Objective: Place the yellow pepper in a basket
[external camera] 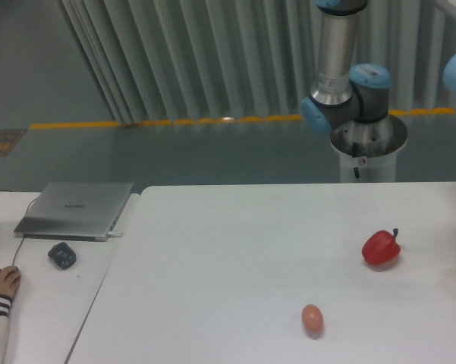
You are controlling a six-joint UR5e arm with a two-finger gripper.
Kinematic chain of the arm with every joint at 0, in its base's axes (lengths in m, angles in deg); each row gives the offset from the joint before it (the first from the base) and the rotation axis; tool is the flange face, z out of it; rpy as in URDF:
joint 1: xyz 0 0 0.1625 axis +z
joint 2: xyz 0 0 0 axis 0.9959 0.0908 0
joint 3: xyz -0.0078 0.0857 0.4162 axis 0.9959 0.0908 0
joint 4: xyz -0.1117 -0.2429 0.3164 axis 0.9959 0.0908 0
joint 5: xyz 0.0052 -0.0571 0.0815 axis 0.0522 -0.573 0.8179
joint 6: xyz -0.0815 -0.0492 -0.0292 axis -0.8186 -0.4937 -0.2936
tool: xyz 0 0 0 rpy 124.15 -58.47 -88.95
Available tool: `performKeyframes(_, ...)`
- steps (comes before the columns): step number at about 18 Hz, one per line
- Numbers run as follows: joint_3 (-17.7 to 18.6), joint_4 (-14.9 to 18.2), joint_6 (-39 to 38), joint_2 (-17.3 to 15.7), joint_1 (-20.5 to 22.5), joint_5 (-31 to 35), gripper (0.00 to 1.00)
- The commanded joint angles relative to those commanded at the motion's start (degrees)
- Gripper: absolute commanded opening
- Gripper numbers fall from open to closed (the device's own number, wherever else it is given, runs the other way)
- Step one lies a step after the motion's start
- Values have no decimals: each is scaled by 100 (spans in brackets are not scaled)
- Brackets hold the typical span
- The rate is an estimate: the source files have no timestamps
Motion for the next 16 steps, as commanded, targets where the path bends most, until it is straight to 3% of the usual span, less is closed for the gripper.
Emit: performKeyframes(16,53,-35,-140,-44,-18,9,100)
